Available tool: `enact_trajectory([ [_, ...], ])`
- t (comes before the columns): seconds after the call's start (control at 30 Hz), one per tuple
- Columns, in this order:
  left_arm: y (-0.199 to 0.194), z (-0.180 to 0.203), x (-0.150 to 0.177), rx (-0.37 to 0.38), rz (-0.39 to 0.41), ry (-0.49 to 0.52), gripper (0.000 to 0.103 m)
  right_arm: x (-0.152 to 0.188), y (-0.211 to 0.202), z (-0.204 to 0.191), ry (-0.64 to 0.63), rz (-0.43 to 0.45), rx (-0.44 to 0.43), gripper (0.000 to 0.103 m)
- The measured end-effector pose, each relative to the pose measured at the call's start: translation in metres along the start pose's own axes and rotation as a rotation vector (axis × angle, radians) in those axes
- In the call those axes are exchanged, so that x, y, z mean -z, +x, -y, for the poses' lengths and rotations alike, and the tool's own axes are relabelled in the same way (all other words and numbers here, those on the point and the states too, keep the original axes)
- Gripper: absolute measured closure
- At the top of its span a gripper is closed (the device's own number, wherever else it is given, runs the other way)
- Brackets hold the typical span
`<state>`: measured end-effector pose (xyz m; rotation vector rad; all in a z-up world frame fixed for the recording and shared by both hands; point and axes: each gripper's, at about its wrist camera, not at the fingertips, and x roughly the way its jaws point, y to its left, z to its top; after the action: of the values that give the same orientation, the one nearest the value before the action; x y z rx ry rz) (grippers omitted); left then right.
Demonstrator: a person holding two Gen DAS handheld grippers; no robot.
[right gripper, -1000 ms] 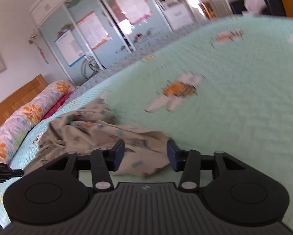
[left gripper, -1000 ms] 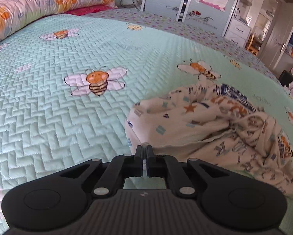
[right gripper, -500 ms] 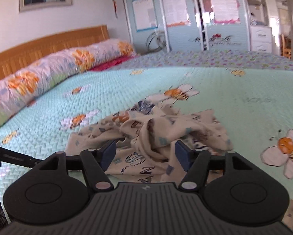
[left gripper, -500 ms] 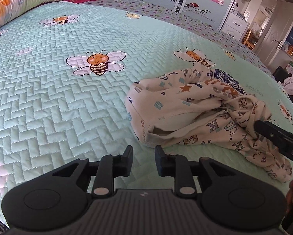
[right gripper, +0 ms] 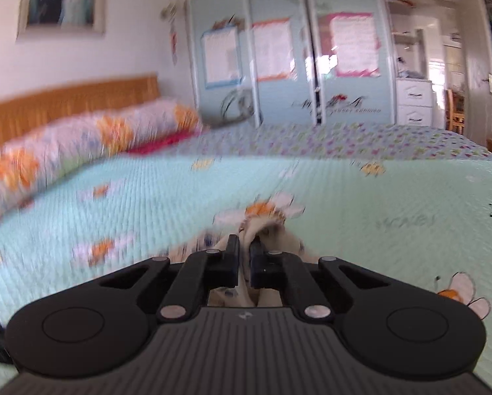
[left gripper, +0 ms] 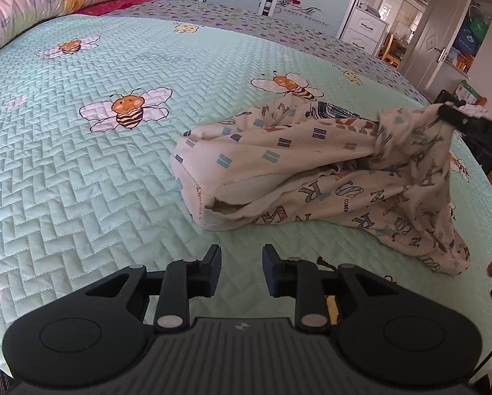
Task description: Fold clothes
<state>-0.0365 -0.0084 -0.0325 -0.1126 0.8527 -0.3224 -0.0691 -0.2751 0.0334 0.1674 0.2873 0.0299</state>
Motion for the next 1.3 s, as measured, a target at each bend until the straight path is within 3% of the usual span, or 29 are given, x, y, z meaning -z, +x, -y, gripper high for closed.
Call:
enact_trajectory([
  [0.17,-0.005,0.019,-0.001,0.021,0.020,0.071,0.070,-0.035,-0.048,0.043,0.073,0.135,0.065,0.098],
  [0.33,-0.003,0.031,0.001,0.041,0.009,0.104,0.069,-0.035,-0.088,0.074,0.129,0.197,0.136,0.098],
  [0.47,0.002,0.039,0.002,0.049,-0.003,0.127,0.069,-0.003,-0.102,0.100,0.230,0.139,0.198,0.098],
  [0.73,0.016,0.083,-0.008,0.086,0.023,0.276,0.064,0.085,-0.090,0.137,0.429,-0.134,0.269,0.098],
  [0.83,0.028,0.111,-0.010,0.071,0.058,0.402,0.060,0.095,-0.093,0.142,0.462,-0.160,0.248,0.097],
  [0.93,0.045,0.123,-0.011,0.053,0.046,0.438,0.059,0.098,-0.096,0.138,0.457,-0.168,0.232,0.091],
  [1.1,0.072,0.122,-0.015,0.044,0.000,0.405,0.059,0.106,-0.110,0.141,0.476,-0.175,0.204,0.086],
  [1.23,0.090,0.116,-0.021,0.046,-0.043,0.341,0.061,0.102,-0.120,0.130,0.418,-0.146,0.204,0.083],
  [1.3,0.099,0.107,-0.027,0.082,-0.072,0.272,0.084,0.098,-0.127,0.125,0.384,-0.126,0.218,0.081],
])
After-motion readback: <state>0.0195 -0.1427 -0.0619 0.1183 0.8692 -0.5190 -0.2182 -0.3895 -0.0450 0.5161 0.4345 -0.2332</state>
